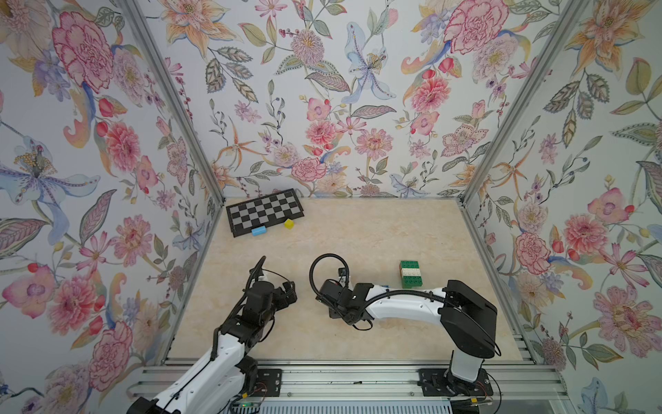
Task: Assemble a rectangle with lego
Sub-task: Assemble the lego brick with the lego brick.
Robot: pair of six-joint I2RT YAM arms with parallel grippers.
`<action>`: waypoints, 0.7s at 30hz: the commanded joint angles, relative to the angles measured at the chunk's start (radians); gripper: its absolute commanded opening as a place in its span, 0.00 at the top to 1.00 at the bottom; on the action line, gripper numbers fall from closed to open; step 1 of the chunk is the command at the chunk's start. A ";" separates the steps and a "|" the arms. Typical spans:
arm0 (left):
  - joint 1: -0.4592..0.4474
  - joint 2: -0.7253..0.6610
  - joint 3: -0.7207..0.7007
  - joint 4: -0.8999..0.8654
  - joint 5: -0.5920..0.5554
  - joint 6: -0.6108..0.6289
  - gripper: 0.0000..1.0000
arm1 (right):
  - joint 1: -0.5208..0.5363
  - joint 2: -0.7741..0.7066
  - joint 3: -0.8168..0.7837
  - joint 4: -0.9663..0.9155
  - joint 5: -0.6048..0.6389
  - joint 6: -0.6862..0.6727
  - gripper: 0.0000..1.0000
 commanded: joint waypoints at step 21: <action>0.011 -0.009 0.038 -0.009 -0.007 0.019 0.01 | -0.005 0.126 -0.070 -0.023 -0.127 0.012 0.69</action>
